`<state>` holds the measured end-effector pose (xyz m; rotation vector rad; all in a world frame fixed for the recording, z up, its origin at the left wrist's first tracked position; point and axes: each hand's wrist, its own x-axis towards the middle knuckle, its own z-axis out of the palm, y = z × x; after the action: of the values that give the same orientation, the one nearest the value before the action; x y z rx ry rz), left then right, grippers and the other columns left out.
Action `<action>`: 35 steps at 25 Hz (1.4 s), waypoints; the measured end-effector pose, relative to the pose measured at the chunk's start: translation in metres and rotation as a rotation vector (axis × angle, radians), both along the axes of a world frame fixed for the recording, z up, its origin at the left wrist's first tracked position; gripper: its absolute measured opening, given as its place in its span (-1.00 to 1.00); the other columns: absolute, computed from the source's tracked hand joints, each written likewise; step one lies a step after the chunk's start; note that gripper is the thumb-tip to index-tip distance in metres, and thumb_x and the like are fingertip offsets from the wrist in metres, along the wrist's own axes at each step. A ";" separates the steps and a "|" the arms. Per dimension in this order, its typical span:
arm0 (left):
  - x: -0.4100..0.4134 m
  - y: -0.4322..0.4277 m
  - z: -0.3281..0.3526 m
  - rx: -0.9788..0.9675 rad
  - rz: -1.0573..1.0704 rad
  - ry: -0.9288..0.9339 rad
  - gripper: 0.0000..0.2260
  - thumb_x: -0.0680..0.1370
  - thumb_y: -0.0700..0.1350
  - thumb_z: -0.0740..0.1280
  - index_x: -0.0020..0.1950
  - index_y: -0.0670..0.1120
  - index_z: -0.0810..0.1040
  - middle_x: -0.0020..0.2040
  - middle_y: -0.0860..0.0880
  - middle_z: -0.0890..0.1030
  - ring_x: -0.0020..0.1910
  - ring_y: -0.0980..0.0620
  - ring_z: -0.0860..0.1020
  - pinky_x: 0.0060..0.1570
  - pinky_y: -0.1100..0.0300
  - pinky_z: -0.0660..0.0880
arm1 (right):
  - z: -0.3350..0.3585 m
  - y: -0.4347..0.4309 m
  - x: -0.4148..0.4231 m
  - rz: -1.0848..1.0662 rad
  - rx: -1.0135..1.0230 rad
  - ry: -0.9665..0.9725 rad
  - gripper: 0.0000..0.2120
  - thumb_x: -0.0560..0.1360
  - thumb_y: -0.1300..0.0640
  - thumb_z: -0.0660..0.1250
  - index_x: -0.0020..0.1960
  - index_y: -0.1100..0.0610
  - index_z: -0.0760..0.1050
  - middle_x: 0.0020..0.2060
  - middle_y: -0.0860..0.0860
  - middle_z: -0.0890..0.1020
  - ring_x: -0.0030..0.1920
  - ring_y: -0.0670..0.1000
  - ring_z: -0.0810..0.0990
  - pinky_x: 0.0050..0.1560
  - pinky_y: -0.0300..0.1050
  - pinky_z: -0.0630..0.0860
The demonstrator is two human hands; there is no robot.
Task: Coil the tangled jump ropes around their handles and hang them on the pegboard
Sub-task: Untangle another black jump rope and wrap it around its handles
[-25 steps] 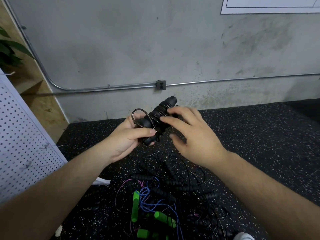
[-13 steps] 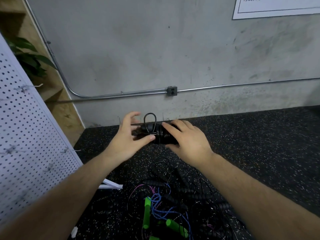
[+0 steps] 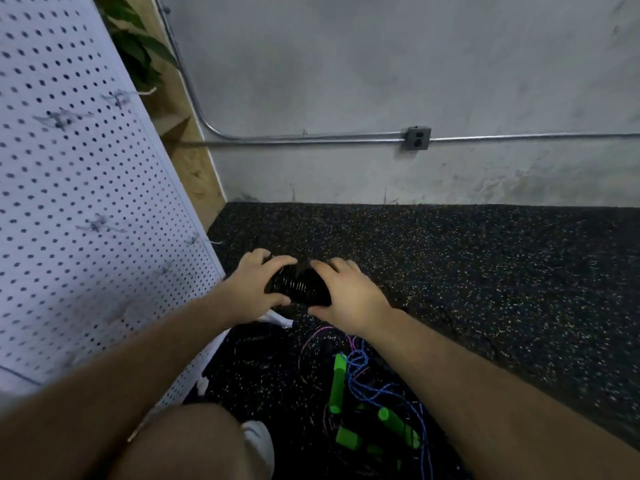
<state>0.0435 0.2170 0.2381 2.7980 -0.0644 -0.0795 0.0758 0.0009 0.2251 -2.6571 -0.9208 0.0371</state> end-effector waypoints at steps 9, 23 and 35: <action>-0.047 0.081 -0.198 -0.139 0.219 0.318 -0.36 0.44 -0.03 0.51 0.46 0.18 0.34 0.35 0.01 0.35 0.41 -0.04 0.26 0.41 0.01 0.28 | -0.167 0.103 -0.017 0.143 -0.332 0.270 -0.40 0.49 -0.03 0.44 0.42 0.14 0.30 0.29 0.12 0.45 0.28 0.22 0.44 0.20 0.08 0.48; -0.066 0.137 -0.348 -0.149 0.463 0.391 -0.44 0.67 -0.07 0.26 0.64 0.06 0.12 0.61 -0.30 -0.23 0.61 -0.22 -0.15 0.55 0.01 -0.11 | -0.329 0.201 -0.050 -0.017 0.063 0.693 -0.43 0.59 0.24 0.25 0.57 0.20 0.21 0.51 0.14 0.27 0.43 0.09 0.37 0.46 -0.15 0.27; -0.033 -0.025 -0.307 -0.188 -0.064 0.200 -0.46 0.58 -0.01 0.26 0.54 -0.18 0.36 0.60 -0.18 0.22 0.57 -0.17 0.22 0.52 0.01 0.20 | -0.267 0.035 -0.051 -0.092 -0.093 0.375 -0.46 0.61 0.14 0.18 0.57 0.18 0.21 0.40 0.13 0.44 0.34 0.20 0.42 0.33 0.11 0.41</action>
<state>0.0105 0.1924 -0.0689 2.5857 -0.1072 -0.3500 0.0246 0.0361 -0.0414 -2.6405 -0.6864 0.5475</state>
